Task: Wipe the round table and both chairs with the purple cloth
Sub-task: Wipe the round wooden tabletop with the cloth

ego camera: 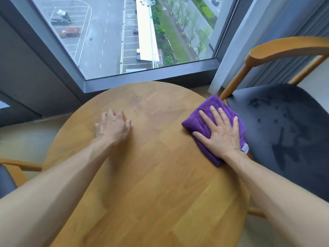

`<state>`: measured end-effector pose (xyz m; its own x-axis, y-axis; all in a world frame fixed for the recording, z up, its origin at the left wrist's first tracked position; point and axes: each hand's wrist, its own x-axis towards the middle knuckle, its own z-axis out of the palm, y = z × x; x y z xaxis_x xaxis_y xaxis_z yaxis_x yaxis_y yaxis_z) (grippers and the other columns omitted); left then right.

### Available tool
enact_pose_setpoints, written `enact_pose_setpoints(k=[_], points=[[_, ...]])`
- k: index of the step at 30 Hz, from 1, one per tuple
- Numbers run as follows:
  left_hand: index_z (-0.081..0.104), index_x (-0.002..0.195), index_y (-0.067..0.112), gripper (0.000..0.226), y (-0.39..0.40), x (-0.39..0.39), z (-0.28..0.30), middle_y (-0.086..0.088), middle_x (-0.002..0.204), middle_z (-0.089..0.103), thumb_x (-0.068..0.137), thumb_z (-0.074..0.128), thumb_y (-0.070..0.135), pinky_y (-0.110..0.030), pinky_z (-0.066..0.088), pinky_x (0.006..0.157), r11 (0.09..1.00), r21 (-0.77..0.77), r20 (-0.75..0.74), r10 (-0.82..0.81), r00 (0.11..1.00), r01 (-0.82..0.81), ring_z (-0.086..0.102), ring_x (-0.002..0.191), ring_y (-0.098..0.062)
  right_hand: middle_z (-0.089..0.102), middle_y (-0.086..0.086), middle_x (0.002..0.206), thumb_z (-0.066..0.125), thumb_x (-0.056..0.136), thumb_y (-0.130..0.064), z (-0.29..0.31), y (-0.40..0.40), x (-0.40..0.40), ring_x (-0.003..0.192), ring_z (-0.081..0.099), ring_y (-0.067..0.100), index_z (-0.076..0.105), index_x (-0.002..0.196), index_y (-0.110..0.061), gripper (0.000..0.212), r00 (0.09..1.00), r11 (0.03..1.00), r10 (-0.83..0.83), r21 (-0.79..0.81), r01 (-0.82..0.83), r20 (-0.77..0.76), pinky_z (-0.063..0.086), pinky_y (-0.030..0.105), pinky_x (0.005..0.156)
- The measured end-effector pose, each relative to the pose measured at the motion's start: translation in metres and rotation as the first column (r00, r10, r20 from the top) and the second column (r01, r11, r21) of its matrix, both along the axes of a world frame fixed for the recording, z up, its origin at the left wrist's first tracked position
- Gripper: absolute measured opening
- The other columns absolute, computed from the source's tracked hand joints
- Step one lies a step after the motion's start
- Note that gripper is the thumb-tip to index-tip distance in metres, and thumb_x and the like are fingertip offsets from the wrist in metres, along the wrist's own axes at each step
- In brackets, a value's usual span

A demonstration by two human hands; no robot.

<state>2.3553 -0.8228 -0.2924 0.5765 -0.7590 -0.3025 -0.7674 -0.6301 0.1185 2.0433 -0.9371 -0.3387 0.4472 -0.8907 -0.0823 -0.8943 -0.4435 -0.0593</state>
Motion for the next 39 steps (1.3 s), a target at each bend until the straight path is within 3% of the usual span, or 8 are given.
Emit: enact_pose_setpoints(k=[8, 12, 16, 20, 23, 27, 33, 39], points=[[0.048, 0.145, 0.023, 0.041, 0.01, -0.052, 0.019, -0.001, 0.153, 0.041, 0.107, 0.039, 0.032, -0.043, 0.032, 0.114, 0.946, -0.261, -0.155, -0.238, 0.959, 0.192, 0.039, 0.14, -0.027, 0.0, -0.002, 0.168, 0.009, 0.085, -0.081, -0.001, 0.072, 0.048, 0.154, -0.008, 0.023, 0.007, 0.157, -0.043, 0.081, 0.996, 0.999, -0.05, 0.013, 0.049, 0.077, -0.006, 0.058, 0.12], [0.051, 0.143, 0.018, 0.039, 0.038, -0.055, 0.017, 0.002, 0.151, 0.046, 0.106, 0.042, 0.02, -0.036, 0.034, 0.112, 0.894, -0.379, -0.156, -0.316, 0.936, 0.239, 0.044, 0.137, -0.023, 0.006, 0.0, 0.168, 0.021, 0.1, -0.057, 0.005, 0.132, 0.113, 0.154, -0.006, 0.021, 0.013, 0.158, -0.036, 0.063, 0.956, 0.989, -0.122, 0.118, 0.093, 0.268, -0.009, 0.055, 0.121], [0.056, 0.139, 0.012, 0.038, 0.083, -0.04, 0.009, -0.003, 0.146, 0.052, 0.103, 0.044, 0.01, -0.043, 0.036, 0.112, 0.86, -0.479, -0.213, -0.309, 0.927, 0.177, 0.047, 0.135, -0.024, 0.013, -0.003, 0.167, 0.026, 0.106, -0.038, 0.027, 0.172, 0.172, 0.154, 0.0, 0.012, 0.006, 0.159, -0.033, 0.057, 0.756, 0.89, -0.308, 0.455, 0.014, 0.578, -0.013, 0.047, 0.121], [0.027, 0.156, 0.023, 0.056, 0.101, -0.062, -0.013, -0.003, 0.165, 0.02, 0.103, 0.041, 0.034, -0.052, 0.002, 0.123, 0.922, -0.29, -0.027, -0.277, 0.961, 0.257, 0.011, 0.154, -0.021, 0.026, -0.002, 0.164, 0.031, 0.106, -0.029, 0.054, 0.165, 0.164, 0.15, 0.02, 0.017, 0.02, 0.158, -0.031, 0.053, 0.503, 0.843, -0.422, 0.53, -0.088, 0.755, 0.01, 0.04, 0.123], [-0.002, 0.157, 0.043, 0.076, 0.09, -0.098, -0.03, 0.006, 0.168, -0.01, 0.089, 0.017, 0.071, -0.067, -0.013, 0.115, 0.932, -0.072, 0.072, -0.349, 0.934, 0.354, -0.013, 0.154, -0.023, 0.033, 0.001, 0.16, 0.035, 0.105, -0.027, 0.048, 0.143, 0.121, 0.146, 0.028, 0.019, 0.032, 0.154, -0.03, 0.049, 0.669, 0.96, -0.242, 0.273, 0.06, 0.702, 0.02, 0.035, 0.12], [0.002, 0.152, 0.054, 0.076, 0.107, -0.059, -0.038, 0.009, 0.168, -0.006, 0.082, 0.003, 0.083, -0.072, -0.005, 0.113, 0.934, -0.033, 0.128, -0.349, 0.928, 0.356, -0.012, 0.154, -0.021, 0.007, -0.004, 0.168, 0.033, 0.104, -0.045, 0.027, 0.102, 0.067, 0.154, 0.005, 0.019, 0.018, 0.156, -0.043, 0.054, 0.971, 0.958, -0.165, 0.263, 0.116, 0.173, 0.005, 0.048, 0.124], [0.007, 0.152, 0.054, 0.075, 0.186, 0.032, -0.037, 0.007, 0.168, -0.003, 0.083, 0.009, 0.084, -0.073, -0.002, 0.114, 0.998, -0.051, 0.088, 0.029, 0.996, -0.025, -0.009, 0.154, -0.022, -0.002, -0.008, 0.168, 0.027, 0.1, -0.058, 0.005, 0.088, 0.054, 0.154, -0.003, 0.018, 0.008, 0.154, -0.05, 0.058, 0.999, 0.977, -0.04, 0.21, 0.039, 0.002, 0.001, 0.054, 0.122], [0.017, 0.153, 0.052, 0.066, 0.172, -0.065, -0.046, 0.002, 0.168, 0.0, 0.091, 0.007, 0.074, -0.076, -0.006, 0.111, 0.966, -0.179, 0.046, 0.198, 0.979, -0.187, -0.008, 0.154, -0.028, -0.007, -0.008, 0.167, 0.02, 0.101, -0.059, -0.004, 0.09, 0.048, 0.154, -0.009, 0.018, 0.001, 0.154, -0.051, 0.057, 1.0, 0.986, 0.007, 0.167, -0.007, 0.006, -0.004, 0.052, 0.123]])
